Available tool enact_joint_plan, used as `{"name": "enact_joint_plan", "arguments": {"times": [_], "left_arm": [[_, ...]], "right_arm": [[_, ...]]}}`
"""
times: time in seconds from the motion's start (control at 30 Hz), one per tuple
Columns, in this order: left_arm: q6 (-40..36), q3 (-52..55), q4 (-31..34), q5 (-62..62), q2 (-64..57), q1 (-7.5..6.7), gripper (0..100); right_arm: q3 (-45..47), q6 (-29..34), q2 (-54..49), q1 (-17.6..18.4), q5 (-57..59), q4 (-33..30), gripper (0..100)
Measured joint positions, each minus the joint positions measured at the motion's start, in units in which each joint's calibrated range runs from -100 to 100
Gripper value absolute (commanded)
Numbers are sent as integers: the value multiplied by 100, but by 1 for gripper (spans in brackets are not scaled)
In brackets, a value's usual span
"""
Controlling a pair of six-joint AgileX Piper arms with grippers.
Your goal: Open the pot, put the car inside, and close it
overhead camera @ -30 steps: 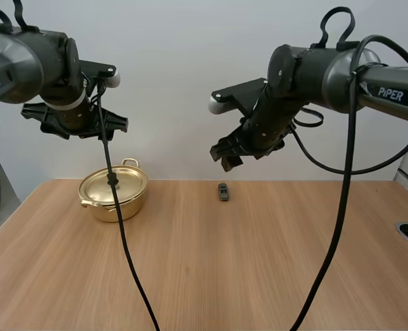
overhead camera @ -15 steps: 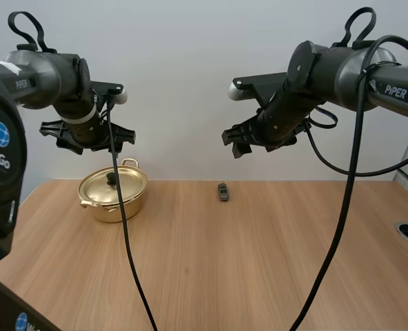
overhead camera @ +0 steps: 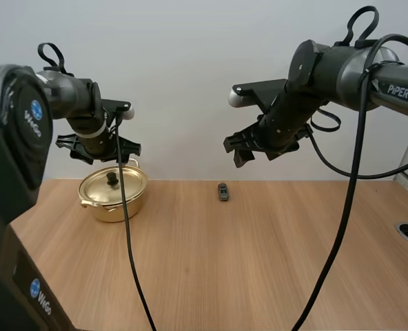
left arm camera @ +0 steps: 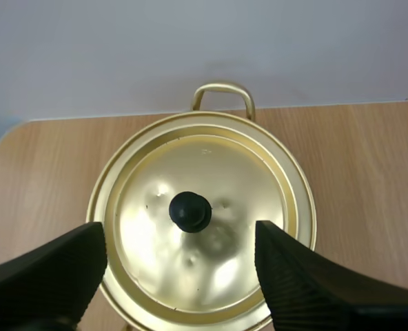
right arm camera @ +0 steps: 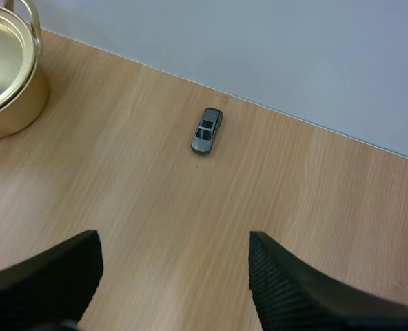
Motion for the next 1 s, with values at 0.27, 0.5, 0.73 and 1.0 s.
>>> {"name": "enact_joint_plan", "arguments": {"times": [0.27,0.5,0.73,1.0], "left_arm": [[13,0,24,-656,444,0,100],[143,0,24,-1035,660,0,100],[222,0,24,-1130,966,0,100],[345,0,24,-1431,966,0,72]], "right_arm": [[0,0,0,0,0,0,100],[0,-3,0,0,37,16,100],[0,-3,0,0,54,16,100],[0,-3,0,0,166,16,100]]}}
